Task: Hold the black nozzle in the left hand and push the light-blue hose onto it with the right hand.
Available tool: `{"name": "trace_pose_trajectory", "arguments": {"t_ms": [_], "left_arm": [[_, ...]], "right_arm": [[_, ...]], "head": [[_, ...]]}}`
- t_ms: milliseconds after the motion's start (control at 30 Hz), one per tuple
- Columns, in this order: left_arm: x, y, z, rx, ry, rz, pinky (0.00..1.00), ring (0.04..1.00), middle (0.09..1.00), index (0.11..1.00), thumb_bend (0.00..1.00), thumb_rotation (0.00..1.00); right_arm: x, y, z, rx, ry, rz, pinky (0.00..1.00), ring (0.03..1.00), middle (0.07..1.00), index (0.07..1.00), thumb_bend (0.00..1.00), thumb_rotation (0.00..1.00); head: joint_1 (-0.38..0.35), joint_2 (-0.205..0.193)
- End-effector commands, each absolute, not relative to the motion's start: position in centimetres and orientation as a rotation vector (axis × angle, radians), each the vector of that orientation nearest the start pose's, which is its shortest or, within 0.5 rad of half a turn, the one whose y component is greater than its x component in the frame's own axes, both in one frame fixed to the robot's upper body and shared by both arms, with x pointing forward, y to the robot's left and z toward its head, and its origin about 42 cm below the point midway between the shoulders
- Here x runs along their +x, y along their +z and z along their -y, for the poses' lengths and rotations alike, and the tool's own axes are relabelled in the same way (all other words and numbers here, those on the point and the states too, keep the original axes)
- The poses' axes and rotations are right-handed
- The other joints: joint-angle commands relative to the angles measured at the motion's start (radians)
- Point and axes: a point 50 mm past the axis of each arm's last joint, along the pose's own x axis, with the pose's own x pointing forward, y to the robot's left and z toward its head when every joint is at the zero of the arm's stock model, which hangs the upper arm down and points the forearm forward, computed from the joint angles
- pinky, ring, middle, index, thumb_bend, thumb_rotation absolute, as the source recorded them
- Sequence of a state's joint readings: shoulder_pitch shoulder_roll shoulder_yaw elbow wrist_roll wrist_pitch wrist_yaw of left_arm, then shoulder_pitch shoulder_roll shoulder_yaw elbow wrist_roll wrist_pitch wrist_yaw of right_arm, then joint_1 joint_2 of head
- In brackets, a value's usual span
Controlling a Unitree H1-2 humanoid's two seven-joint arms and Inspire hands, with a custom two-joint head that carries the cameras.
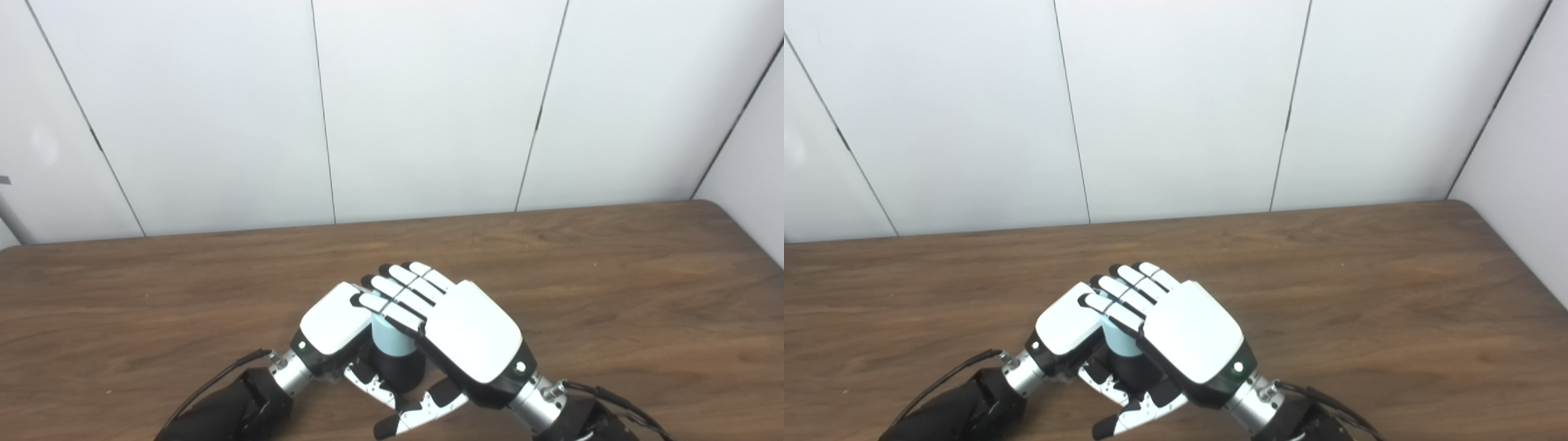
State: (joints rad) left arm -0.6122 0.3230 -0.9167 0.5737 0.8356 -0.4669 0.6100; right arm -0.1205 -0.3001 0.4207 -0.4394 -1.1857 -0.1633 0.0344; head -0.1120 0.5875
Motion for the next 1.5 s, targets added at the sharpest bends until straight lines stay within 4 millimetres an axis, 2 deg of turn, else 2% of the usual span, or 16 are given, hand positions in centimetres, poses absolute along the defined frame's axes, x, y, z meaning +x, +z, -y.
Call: {"name": "trace_pose_trajectory", "arguments": {"t_ms": [0, 433, 733, 1067, 1300, 1467], "left_arm": [[29.16, 1.87, -10.69, 0.967, -0.785, 0.676, 0.26, 0.337, 0.463, 0.515, 0.52, 0.0], [29.2, 1.81, -10.72, 0.967, -0.79, 0.67, 0.28, 0.362, 0.472, 0.507, 0.52, 0.0], [29.18, 1.86, -10.7, 0.962, -0.786, 0.667, 0.23, 0.303, 0.447, 0.528, 0.52, 0.0], [29.18, 1.82, -10.7, 0.968, -0.789, 0.671, 0.27, 0.344, 0.46, 0.522, 0.52, 0.0], [29.19, 1.89, -10.68, 0.972, -0.792, 0.676, 0.24, 0.306, 0.441, 0.535, 0.51, 0.0], [29.19, 1.83, -10.71, 0.978, -0.794, 0.68, 0.28, 0.366, 0.464, 0.518, 0.52, 0.0]], "right_arm": [[23.93, 15.46, 16.06, -1.497, 0.636, 0.585, 0.84, 0.862, 0.855, 0.805, 0.72, 0.97], [23.96, 15.19, 16.19, -1.497, 0.646, 0.563, 0.84, 0.861, 0.858, 0.81, 0.73, 1.0], [23.99, 15.08, 16.18, -1.49, 0.653, 0.553, 0.83, 0.861, 0.86, 0.812, 0.74, 0.99], [23.99, 15.07, 16.21, -1.488, 0.657, 0.547, 0.83, 0.858, 0.856, 0.806, 0.74, 0.98], [24.05, 14.91, 16.28, -1.501, 0.659, 0.538, 0.83, 0.86, 0.859, 0.811, 0.74, 0.99], [24.12, 14.84, 16.33, -1.499, 0.666, 0.524, 0.84, 0.864, 0.865, 0.817, 0.74, 0.98]], "head": [[-0.001, 0.001], [-0.001, 0.001], [-0.001, 0.001], [0.0, 0.003], [-0.001, 0.002], [-0.001, 0.002]]}}
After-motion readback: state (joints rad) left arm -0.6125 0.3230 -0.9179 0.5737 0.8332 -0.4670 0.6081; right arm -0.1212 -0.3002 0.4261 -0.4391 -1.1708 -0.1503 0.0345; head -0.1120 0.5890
